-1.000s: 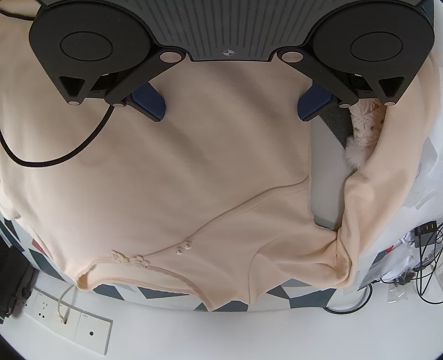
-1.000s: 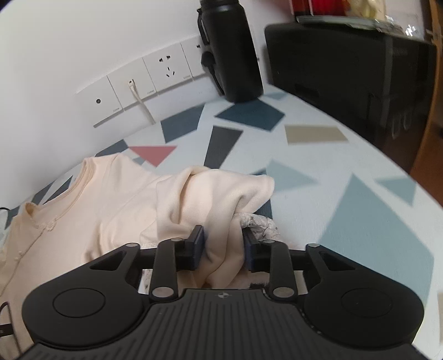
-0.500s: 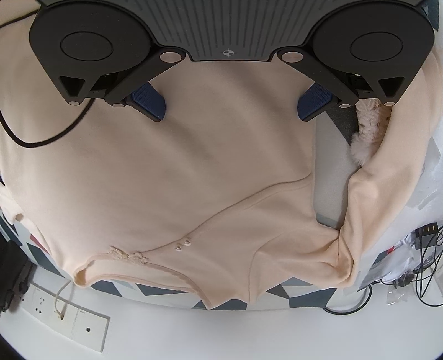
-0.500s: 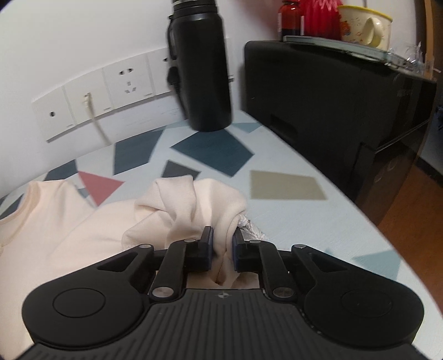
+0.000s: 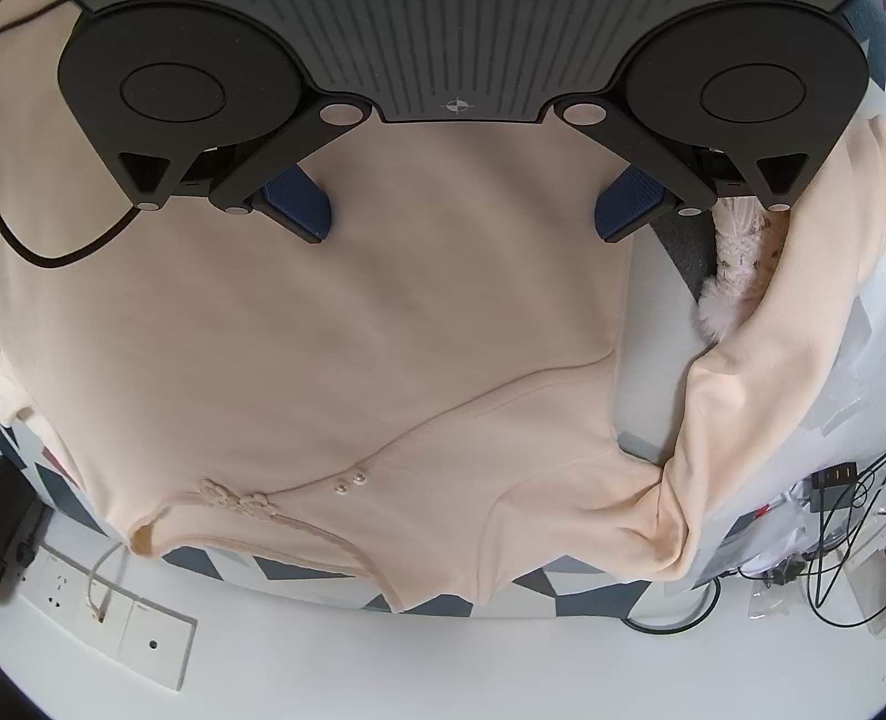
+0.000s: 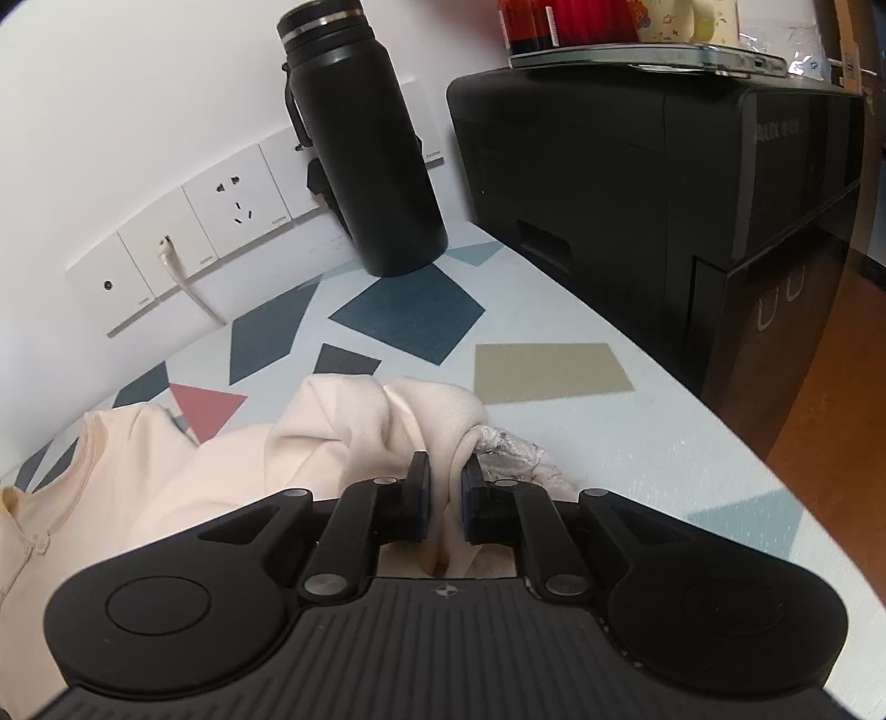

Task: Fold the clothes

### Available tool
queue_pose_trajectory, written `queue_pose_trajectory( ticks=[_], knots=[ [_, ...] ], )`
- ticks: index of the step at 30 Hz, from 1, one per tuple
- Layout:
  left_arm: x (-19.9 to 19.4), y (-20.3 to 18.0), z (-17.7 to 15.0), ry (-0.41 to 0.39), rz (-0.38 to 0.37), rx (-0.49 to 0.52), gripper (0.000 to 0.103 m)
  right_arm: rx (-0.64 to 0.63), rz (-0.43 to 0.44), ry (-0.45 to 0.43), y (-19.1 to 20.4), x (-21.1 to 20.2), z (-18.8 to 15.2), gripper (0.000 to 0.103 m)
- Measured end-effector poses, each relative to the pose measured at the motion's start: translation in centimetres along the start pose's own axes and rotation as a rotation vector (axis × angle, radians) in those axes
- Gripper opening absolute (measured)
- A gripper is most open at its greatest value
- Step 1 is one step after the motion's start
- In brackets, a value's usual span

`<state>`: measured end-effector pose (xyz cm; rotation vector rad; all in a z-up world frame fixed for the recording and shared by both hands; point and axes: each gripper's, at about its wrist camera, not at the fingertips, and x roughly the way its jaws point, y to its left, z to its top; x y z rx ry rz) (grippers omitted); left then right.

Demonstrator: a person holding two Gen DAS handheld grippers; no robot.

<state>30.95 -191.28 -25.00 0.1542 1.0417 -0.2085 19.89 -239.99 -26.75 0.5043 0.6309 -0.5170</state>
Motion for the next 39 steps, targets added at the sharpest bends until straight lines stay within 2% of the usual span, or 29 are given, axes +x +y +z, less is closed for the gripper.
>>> queue_pose_trajectory(
  ticks=[5,7,10,13,17,20,23,29,32,34,35,36,38,39],
  knots=[
    [-0.2,0.4,1.8,-0.008,-0.003,-0.01,0.099,0.105,0.014,0.003,0.3,-1.6,-0.8,0.011],
    [-1.0,1.3,3.0,-0.057,-0.024,-0.047,0.096,0.102,0.036,-0.003,1.4,-2.6,-1.2,0.011],
    [-1.7,3.0,5.2,-0.107,-0.044,-0.069,0.097,0.085,0.071,-0.014,3.5,-3.9,-1.6,0.011],
    [-1.6,4.3,7.0,-0.12,-0.017,-0.04,0.097,0.1,0.105,-0.003,5.7,-4.5,-1.7,0.011],
    [-1.0,5.8,7.7,-0.111,-0.029,-0.027,0.097,0.079,0.142,0.006,9.9,-4.8,-1.8,0.011],
    [-0.8,6.8,7.4,-0.116,-0.051,-0.003,0.097,0.01,0.206,0.007,14.6,-5.0,-1.6,0.011],
    [-0.7,7.9,7.2,-0.131,-0.061,-0.002,0.097,-0.076,0.283,0.049,19.9,-4.5,-2.5,0.012],
    [-0.8,10.3,6.8,-0.143,-0.084,-0.046,0.097,-0.322,0.445,0.152,29.1,-4.1,-8.0,0.011],
    [-0.8,11.1,6.6,-0.144,-0.081,-0.052,0.097,-0.405,0.574,0.169,31.9,-4.8,-10.2,0.013],
    [-0.7,11.2,6.5,-0.137,-0.092,-0.06,0.097,-0.471,0.601,0.213,33.1,-4.3,-11.4,0.021],
    [-0.7,11.2,6.4,-0.134,-0.098,-0.06,0.097,-0.487,0.578,0.237,33.2,-3.9,-11.8,0.031],
    [-0.6,11.1,6.4,-0.131,-0.1,-0.054,0.097,-0.502,0.555,0.261,33.3,-3.5,-12.3,0.036],
    [-0.6,10.5,6.4,-0.129,-0.099,-0.033,0.098,-0.523,0.512,0.301,33.3,-2.8,-13.1,0.059],
    [-0.6,10.3,6.4,-0.126,-0.102,-0.026,0.098,-0.504,0.499,0.295,32.8,-2.9,-13.0,0.062]
  ],
)
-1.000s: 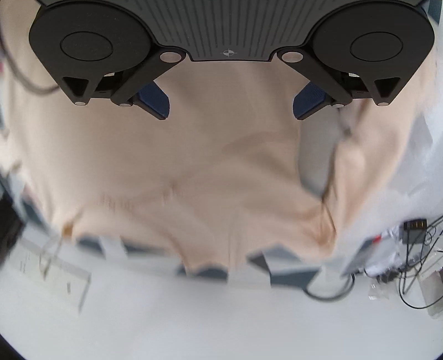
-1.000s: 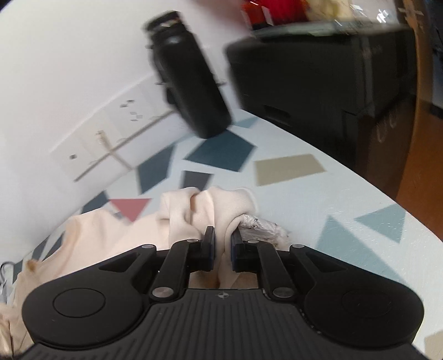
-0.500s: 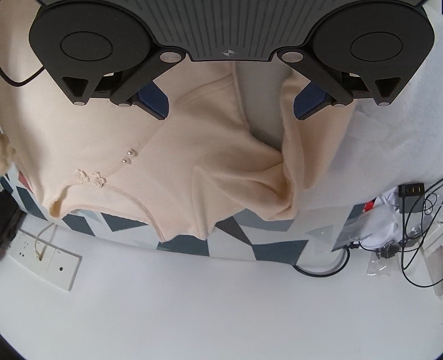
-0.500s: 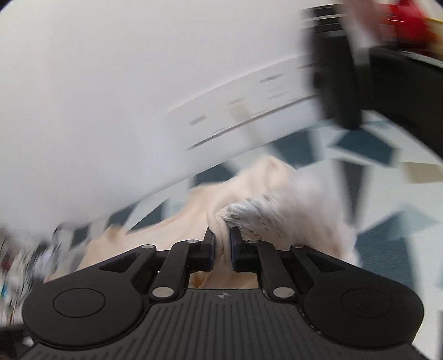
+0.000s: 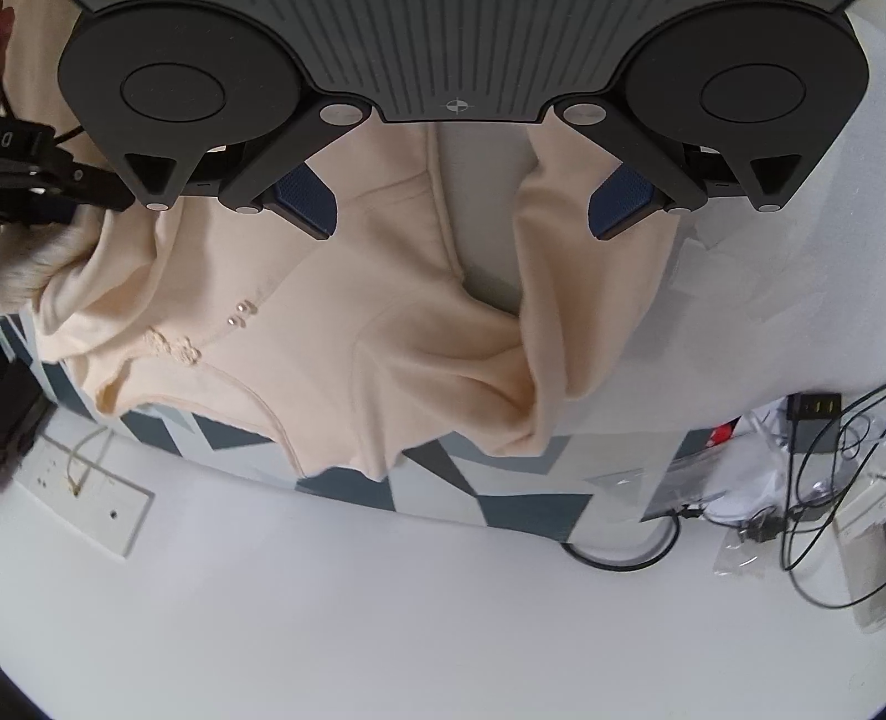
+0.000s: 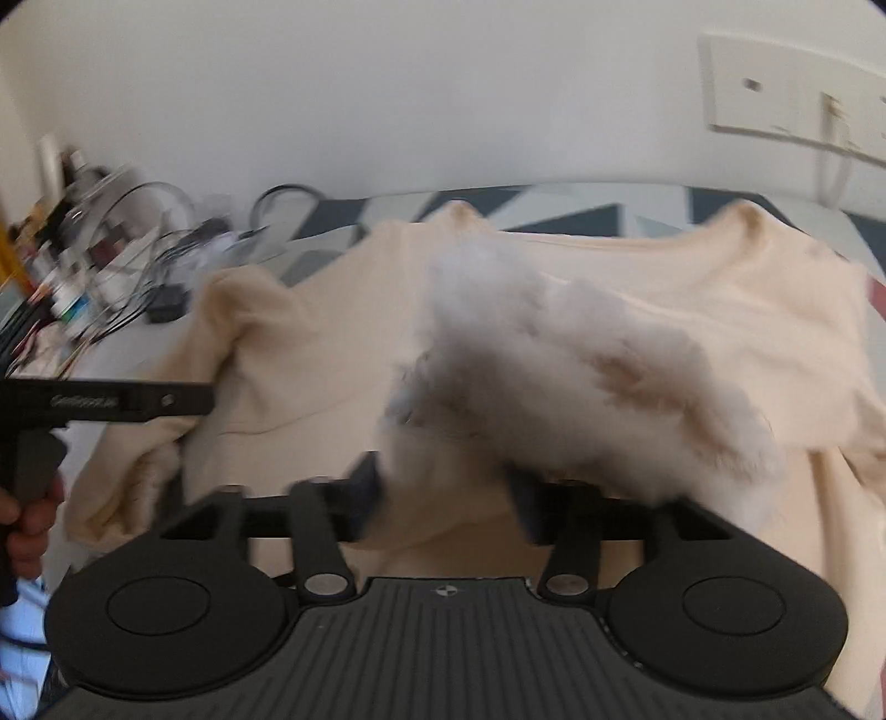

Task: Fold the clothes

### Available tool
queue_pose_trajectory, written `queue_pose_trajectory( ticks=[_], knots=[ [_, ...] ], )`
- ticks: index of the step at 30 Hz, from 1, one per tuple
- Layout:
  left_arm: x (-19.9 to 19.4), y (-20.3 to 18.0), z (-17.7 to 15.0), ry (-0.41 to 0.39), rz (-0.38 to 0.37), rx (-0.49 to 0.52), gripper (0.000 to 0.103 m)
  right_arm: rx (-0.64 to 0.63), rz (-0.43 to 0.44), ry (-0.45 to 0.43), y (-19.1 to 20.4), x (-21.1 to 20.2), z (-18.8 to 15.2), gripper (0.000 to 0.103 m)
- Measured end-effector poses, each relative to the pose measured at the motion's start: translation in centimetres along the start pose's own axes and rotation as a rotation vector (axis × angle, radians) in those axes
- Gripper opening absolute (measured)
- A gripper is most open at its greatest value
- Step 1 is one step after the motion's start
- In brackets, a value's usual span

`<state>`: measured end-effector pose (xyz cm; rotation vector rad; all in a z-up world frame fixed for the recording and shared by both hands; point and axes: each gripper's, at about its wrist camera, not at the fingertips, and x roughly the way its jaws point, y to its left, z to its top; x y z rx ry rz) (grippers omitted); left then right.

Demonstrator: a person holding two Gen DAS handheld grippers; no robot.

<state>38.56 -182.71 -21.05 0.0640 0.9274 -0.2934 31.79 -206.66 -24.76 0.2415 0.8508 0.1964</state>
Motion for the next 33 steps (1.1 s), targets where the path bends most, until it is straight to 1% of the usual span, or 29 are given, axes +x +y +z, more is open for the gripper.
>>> queue_pose_trajectory(
  ticks=[2,4,5,9,10,11,13,15,20,24,27,31,32,33],
  knots=[
    [0.2,-0.5,0.0,0.011,-0.011,0.011,0.099,0.03,-0.016,-0.002,-0.8,-0.5,-0.3,0.069],
    [0.5,-1.1,0.1,0.026,-0.019,0.021,0.099,0.049,-0.027,0.011,-1.7,-0.9,-0.7,0.072],
    [0.6,-1.5,0.0,0.033,-0.02,0.027,0.099,0.059,-0.035,0.024,-2.1,-1.1,-0.9,0.075],
    [1.0,-3.2,-0.4,0.061,-0.037,0.041,0.101,0.112,-0.094,0.111,-3.6,-2.0,-1.3,0.08],
    [1.2,-3.7,-0.5,0.073,-0.043,0.048,0.102,0.124,-0.102,0.125,-3.9,-2.4,-1.4,0.083],
    [1.4,-4.3,-0.6,0.085,-0.049,0.055,0.102,0.136,-0.113,0.136,-4.3,-2.8,-1.6,0.087],
    [1.6,-5.5,-0.7,0.098,-0.062,0.067,0.102,0.156,-0.146,0.136,-5.2,-3.9,-2.3,0.09],
    [1.4,-6.8,-0.7,0.105,-0.097,0.074,0.102,0.189,-0.166,0.14,-6.5,-5.1,-3.4,0.09],
    [1.2,-10.2,-0.6,0.133,-0.237,0.08,0.102,0.268,-0.211,0.12,-10.0,-8.2,-5.3,0.09],
    [1.7,-12.5,-0.9,0.175,-0.309,0.076,0.102,0.257,-0.275,0.108,-11.4,-10.3,-6.6,0.09],
    [1.7,-14.0,-1.0,0.191,-0.359,0.084,0.102,0.243,-0.276,0.099,-11.8,-11.5,-7.0,0.09],
    [1.0,-16.1,-0.8,0.189,-0.464,0.16,0.102,0.196,-0.292,0.088,-11.8,-12.7,-7.0,0.09],
    [1.0,-16.9,-0.9,0.195,-0.479,0.199,0.102,0.185,-0.299,0.086,-11.8,-12.9,-7.1,0.09],
    [1.2,-17.8,-1.2,0.207,-0.478,0.256,0.102,0.179,-0.31,0.088,-11.9,-13.0,-7.1,0.09]
  ],
)
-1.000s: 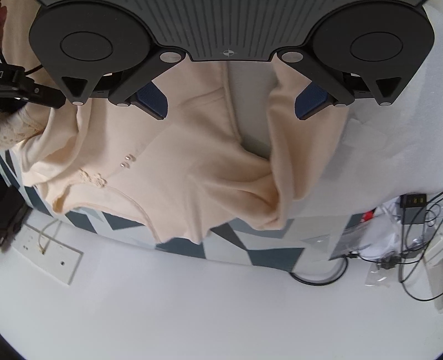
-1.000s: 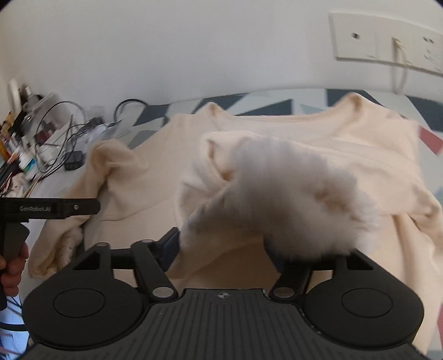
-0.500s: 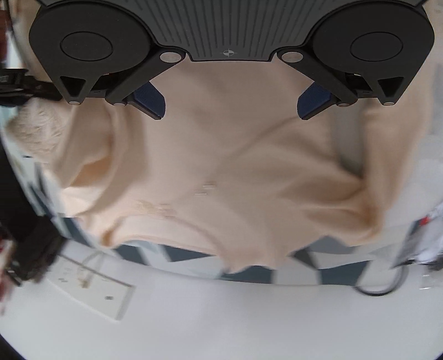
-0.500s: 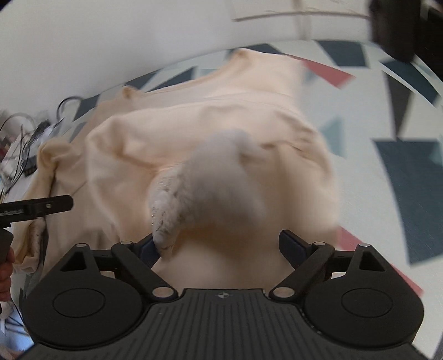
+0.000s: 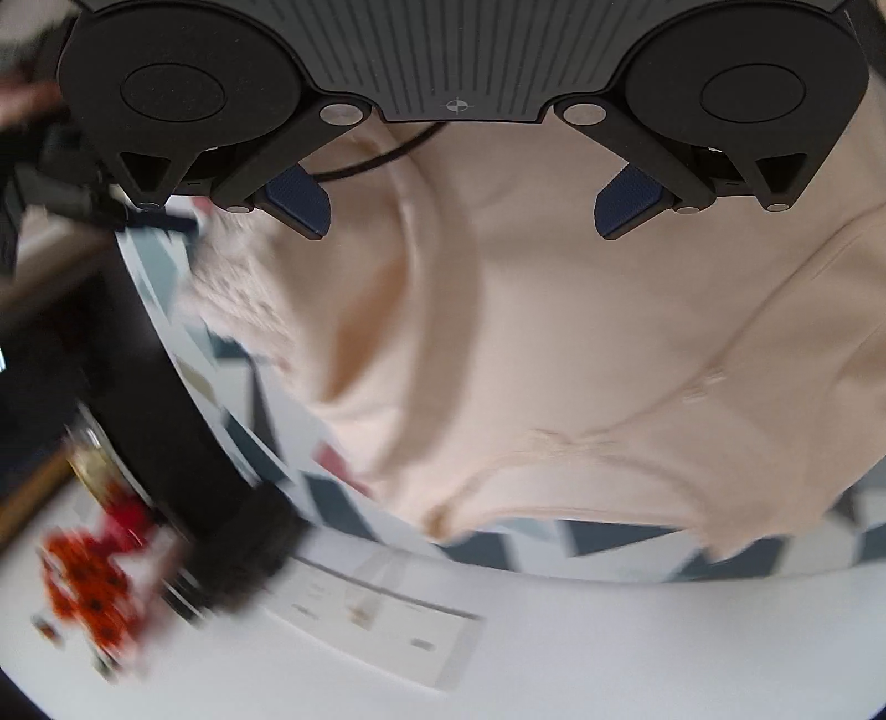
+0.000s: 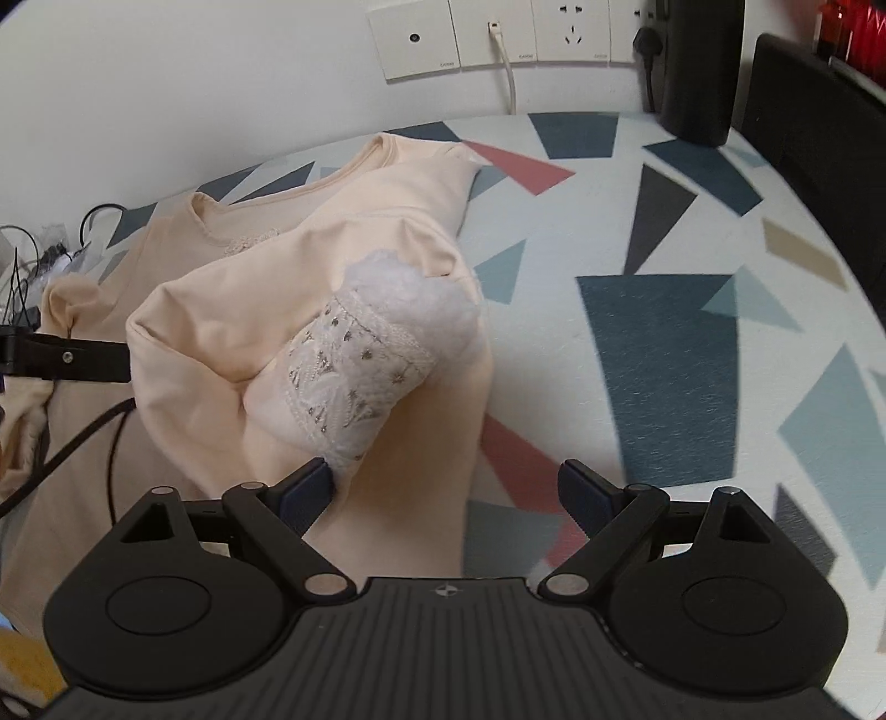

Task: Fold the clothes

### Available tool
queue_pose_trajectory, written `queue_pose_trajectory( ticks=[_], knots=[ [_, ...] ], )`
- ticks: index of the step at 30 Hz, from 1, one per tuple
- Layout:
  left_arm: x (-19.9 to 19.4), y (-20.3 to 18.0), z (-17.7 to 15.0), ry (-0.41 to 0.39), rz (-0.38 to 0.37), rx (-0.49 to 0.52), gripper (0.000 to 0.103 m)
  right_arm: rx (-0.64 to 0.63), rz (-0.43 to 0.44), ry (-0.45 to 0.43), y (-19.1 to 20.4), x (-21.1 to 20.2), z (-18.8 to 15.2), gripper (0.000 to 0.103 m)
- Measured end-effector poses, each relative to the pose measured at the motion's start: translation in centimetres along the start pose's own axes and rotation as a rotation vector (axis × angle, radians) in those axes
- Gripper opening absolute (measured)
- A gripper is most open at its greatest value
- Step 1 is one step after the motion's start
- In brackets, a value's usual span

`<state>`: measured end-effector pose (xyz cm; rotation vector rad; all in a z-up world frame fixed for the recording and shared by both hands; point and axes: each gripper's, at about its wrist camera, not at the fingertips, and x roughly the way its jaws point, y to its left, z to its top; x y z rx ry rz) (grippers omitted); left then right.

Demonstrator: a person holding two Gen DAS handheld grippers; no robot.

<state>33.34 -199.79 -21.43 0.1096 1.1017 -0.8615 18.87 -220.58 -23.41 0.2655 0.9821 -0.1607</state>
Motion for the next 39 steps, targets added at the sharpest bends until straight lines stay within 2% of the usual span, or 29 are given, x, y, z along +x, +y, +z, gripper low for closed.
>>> queue_pose_trajectory(
  ticks=[3,5,7,8,9,10,11,13,15,18,21,23,24,25,26,27,28,32,35,37,39],
  knots=[
    [2.3,-2.0,-0.3,0.044,0.06,0.154,0.101,-0.015,-0.056,0.012,-0.5,0.2,-0.2,0.09],
    [3.8,-2.5,-0.4,0.059,0.042,0.178,0.089,-0.001,-0.064,0.015,-0.8,0.3,-0.3,0.09],
    [5.0,-2.5,-0.2,0.077,-0.015,0.148,0.065,0.021,-0.055,0.012,-1.0,0.2,-0.3,0.09],
    [5.3,-2.5,-0.2,0.081,-0.039,0.133,0.057,0.029,-0.051,0.01,-1.1,0.2,-0.3,0.09],
    [5.5,-2.4,-0.2,0.077,-0.055,0.129,0.04,0.029,-0.053,0.008,-1.1,0.1,-0.4,0.09],
    [5.5,-2.4,-0.2,0.076,-0.069,0.133,0.019,0.028,-0.056,0.007,-1.0,0.0,-0.4,0.09],
    [5.4,-2.5,-0.1,0.076,-0.075,0.141,0.011,0.028,-0.057,0.005,-1.0,-0.1,-0.4,0.09],
    [4.4,-2.7,0.2,0.043,-0.029,0.166,0.006,0.036,-0.05,-0.006,-1.1,-0.4,-0.4,0.09],
    [2.6,-2.2,1.0,-0.029,0.032,0.174,0.004,0.057,-0.04,-0.027,-1.3,-0.9,-0.3,0.09],
    [-1.2,0.6,3.0,-0.16,0.146,0.133,0.003,0.121,-0.036,-0.046,-2.2,-1.1,0.1,0.09],
    [-4.8,4.1,5.3,-0.299,0.349,0.071,0.002,0.204,-0.042,-0.023,-3.2,-0.3,0.2,0.09],
    [-7.0,6.5,6.6,-0.358,0.429,-0.022,0.005,0.219,-0.05,-0.021,-3.2,0.2,0.2,0.09],
    [-7.6,7.4,6.9,-0.353,0.416,-0.069,0.014,0.216,-0.055,-0.023,-3.0,0.4,0.2,0.09],
    [-8.0,8.1,7.1,-0.337,0.388,-0.108,0.033,0.205,-0.061,-0.022,-2.7,0.5,0.2,0.09],
    [-8.1,8.4,6.9,-0.321,0.346,-0.124,0.044,0.192,-0.065,-0.023,-2.4,0.6,0.2,0.09],
    [-8.0,8.3,6.4,-0.303,0.296,-0.128,0.064,0.18,-0.066,-0.023,-2.2,0.7,0.2,0.09],
    [-7.5,7.9,5.7,-0.271,0.258,-0.112,0.076,0.173,-0.066,-0.022,-2.1,0.9,0.2,0.09],
    [-4.1,5.2,2.7,-0.108,0.135,-0.013,0.08,0.164,-0.101,-0.011,-2.2,1.4,0.0,0.09],
    [-0.6,4.0,1.8,-0.012,0.08,-0.018,0.076,0.165,-0.136,-0.006,-2.7,1.6,0.0,0.09],
    [1.7,3.6,1.5,0.049,0.049,-0.04,0.064,0.174,-0.156,-0.01,-3.0,1.5,0.1,0.09],
    [3.0,3.3,0.9,0.057,0.038,-0.047,0.059,0.184,-0.168,-0.015,-3.4,1.3,0.2,0.09]
  ],
)
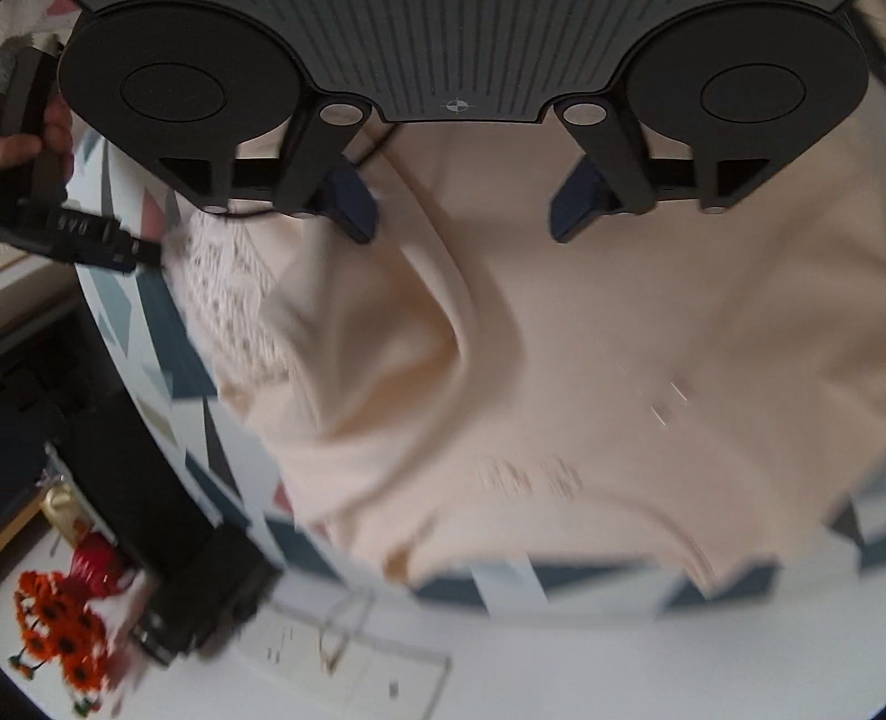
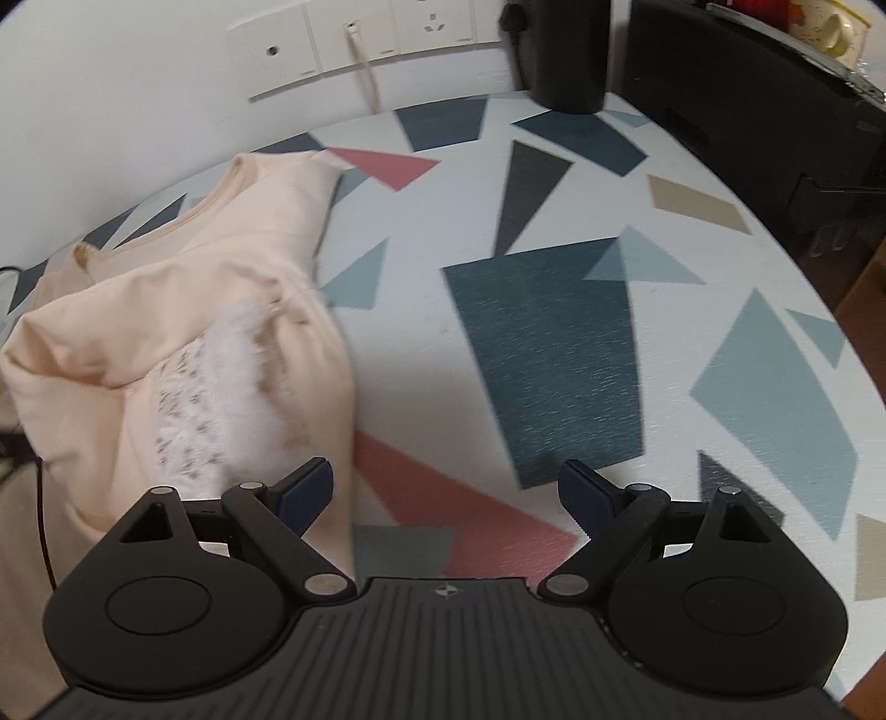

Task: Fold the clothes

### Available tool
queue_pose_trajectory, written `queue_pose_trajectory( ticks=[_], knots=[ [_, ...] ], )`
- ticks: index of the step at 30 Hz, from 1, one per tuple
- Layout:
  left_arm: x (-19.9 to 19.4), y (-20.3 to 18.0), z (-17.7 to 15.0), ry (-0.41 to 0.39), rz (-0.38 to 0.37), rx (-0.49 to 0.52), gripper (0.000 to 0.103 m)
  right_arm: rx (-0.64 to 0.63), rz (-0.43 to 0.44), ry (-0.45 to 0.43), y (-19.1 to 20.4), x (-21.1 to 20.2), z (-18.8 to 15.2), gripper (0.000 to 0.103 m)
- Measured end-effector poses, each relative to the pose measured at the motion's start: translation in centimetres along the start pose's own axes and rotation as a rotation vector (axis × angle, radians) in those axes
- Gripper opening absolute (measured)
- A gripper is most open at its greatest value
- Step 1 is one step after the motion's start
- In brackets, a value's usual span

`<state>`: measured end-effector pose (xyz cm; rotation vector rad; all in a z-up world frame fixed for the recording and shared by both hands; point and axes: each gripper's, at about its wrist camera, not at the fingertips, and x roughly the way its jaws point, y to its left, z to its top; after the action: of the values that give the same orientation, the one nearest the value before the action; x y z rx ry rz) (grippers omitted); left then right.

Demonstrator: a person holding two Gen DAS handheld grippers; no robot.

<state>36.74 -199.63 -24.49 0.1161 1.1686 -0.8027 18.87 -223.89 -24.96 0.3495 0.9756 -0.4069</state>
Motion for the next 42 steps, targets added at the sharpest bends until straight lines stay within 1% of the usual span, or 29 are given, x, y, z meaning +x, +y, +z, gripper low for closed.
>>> queue_pose_trajectory(
  ticks=[1,2,3,4,6,7,8,11,14,15,16,17,18,19,20,22,25,28,29,30,34,35,36,37,38,39,41,42],
  knots=[
    [0.5,-0.1,-0.3,-0.002,-0.004,-0.002,0.058,0.005,-0.003,-0.002,-0.2,0.0,0.0,0.09],
    [0.9,-0.3,-0.3,-0.004,0.0,0.002,0.054,0.01,-0.006,-0.003,-0.3,-0.1,0.0,0.09],
    [0.9,-0.4,-0.3,-0.006,0.01,0.007,0.032,0.017,-0.008,-0.003,-0.5,-0.2,-0.1,0.09],
    [0.8,-0.4,-0.3,-0.007,0.015,0.012,0.005,0.024,-0.01,-0.004,-0.7,-0.2,-0.2,0.09],
    [0.1,-0.4,-0.1,-0.024,0.02,0.029,0.005,0.039,-0.012,-0.002,-1.0,-0.3,-0.5,0.09],
    [-0.7,-0.3,0.2,-0.045,0.029,0.042,0.003,0.047,-0.012,-0.001,-1.2,-0.4,-0.5,0.09],
    [-1.8,-0.2,0.7,-0.081,0.054,0.056,0.003,0.055,-0.013,-0.002,-1.4,-0.4,-0.5,0.09],
    [-6.0,0.9,3.1,-0.227,0.182,0.073,0.003,0.077,-0.016,-0.008,-1.9,-0.6,-0.6,0.09],
    [-9.8,1.4,5.3,-0.399,0.353,0.093,0.004,0.097,-0.003,-0.013,-2.0,-0.7,-0.4,0.09],
    [-10.3,1.4,5.7,-0.426,0.399,0.091,0.009,0.109,0.008,-0.01,-2.0,-0.6,-0.4,0.09],
    [-10.4,1.4,6.0,-0.435,0.436,0.084,0.034,0.12,0.019,-0.007,-2.0,-0.5,-0.4,0.09],
    [-10.2,1.5,6.3,-0.421,0.451,0.083,0.055,0.128,0.028,-0.005,-1.9,-0.4,-0.4,0.09],
    [-9.9,1.6,6.2,-0.4,0.441,0.086,0.091,0.124,0.032,-0.004,-1.7,-0.3,-0.4,0.09],
    [-9.6,1.7,5.6,-0.395,0.419,0.092,0.095,0.121,0.035,-0.002,-1.5,-0.2,-0.4,0.09],
    [-9.3,1.8,5.0,-0.381,0.4,0.092,0.094,0.113,0.037,-0.004,-1.2,-0.2,-0.4,0.09],
    [-8.5,2.1,3.7,-0.326,0.373,0.08,0.093,0.072,0.036,-0.023,-0.5,-0.5,-0.4,0.09],
    [-7.6,3.2,1.0,-0.231,0.297,-0.008,0.092,0.022,0.049,-0.042,0.5,-0.9,-0.6,0.09],
    [-6.7,4.0,-1.3,-0.166,0.187,-0.095,0.092,-0.015,0.067,-0.049,1.3,-0.9,-0.8,0.09],
    [-6.4,3.7,-1.7,-0.159,0.169,-0.089,0.092,-0.025,0.068,-0.044,1.6,-0.7,-0.8,0.09],
    [-6.1,3.1,-1.9,-0.154,0.168,-0.063,0.093,-0.034,0.069,-0.038,1.8,-0.5,-0.8,0.09],
    [-3.9,0.3,-2.2,-0.123,0.234,0.085,0.094,-0.053,0.067,-0.026,2.5,0.1,-0.6,0.09],
    [-3.2,-0.1,-2.3,-0.113,0.257,0.11,0.092,-0.056,0.068,-0.028,2.6,0.2,-0.5,0.09],
    [-2.6,-0.2,-2.3,-0.106,0.283,0.126,0.073,-0.058,0.067,-0.029,2.7,0.2,-0.5,0.09],
    [-2.3,-0.1,-2.4,-0.1,0.314,0.122,0.035,-0.06,0.071,-0.032,2.8,0.2,-0.4,0.09],
    [-2.6,0.3,-2.5,-0.107,0.31,0.094,0.017,-0.061,0.081,-0.036,2.9,0.1,-0.4,0.09],
    [-3.1,0.7,-2.5,-0.121,0.287,0.057,0.009,-0.061,0.091,-0.041,3.0,0.0,-0.5,0.09],
    [-5.2,1.2,-2.5,-0.174,0.281,0.047,0.009,-0.055,0.133,-0.052,3.1,-0.3,-0.6,0.09],
    [-6.5,1.3,-2.3,-0.202,0.298,0.061,0.008,-0.049,0.154,-0.056,3.1,-0.5,-0.7,0.09]
  ],
)
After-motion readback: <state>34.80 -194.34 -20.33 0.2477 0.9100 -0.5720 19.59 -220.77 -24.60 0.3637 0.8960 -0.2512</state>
